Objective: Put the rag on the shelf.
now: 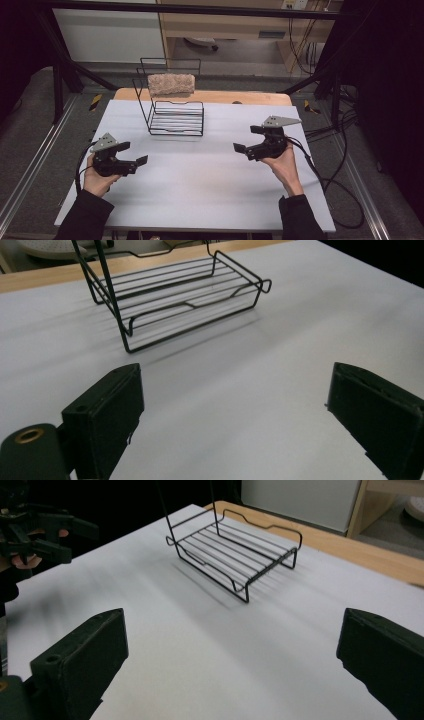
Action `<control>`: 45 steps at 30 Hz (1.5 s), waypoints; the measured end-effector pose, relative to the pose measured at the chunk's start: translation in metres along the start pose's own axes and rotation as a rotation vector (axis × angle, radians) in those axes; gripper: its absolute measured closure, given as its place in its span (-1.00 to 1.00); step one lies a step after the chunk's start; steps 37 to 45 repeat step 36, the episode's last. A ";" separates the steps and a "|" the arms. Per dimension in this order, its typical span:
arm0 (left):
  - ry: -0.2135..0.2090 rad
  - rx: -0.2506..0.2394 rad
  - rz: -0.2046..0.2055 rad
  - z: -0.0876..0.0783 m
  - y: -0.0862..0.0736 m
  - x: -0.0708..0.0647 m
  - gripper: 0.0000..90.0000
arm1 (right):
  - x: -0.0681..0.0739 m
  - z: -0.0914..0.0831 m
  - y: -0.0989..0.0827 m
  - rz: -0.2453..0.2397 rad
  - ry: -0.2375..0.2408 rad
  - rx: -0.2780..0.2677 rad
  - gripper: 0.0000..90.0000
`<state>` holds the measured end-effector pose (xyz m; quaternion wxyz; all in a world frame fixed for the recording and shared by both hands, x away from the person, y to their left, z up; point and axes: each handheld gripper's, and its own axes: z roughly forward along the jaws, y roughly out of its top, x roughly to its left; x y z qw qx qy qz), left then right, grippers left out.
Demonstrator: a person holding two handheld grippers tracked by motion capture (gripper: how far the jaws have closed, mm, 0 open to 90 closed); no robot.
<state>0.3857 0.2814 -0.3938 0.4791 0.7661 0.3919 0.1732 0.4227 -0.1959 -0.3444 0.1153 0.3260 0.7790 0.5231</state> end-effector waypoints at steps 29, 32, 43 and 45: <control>-0.040 0.097 0.034 0.011 -0.045 -0.011 -0.81 | -0.024 -0.047 -0.129 0.124 -0.047 0.078 -0.99; -0.041 0.096 0.033 0.012 -0.046 -0.012 -0.81 | -0.024 -0.047 -0.130 0.126 -0.051 0.085 -0.99; -0.040 0.090 0.033 0.010 -0.045 -0.012 -0.81 | -0.024 -0.046 -0.131 0.125 -0.047 0.091 -0.99; -0.040 0.090 0.033 0.010 -0.045 -0.012 -0.81 | -0.024 -0.046 -0.131 0.125 -0.047 0.091 -0.99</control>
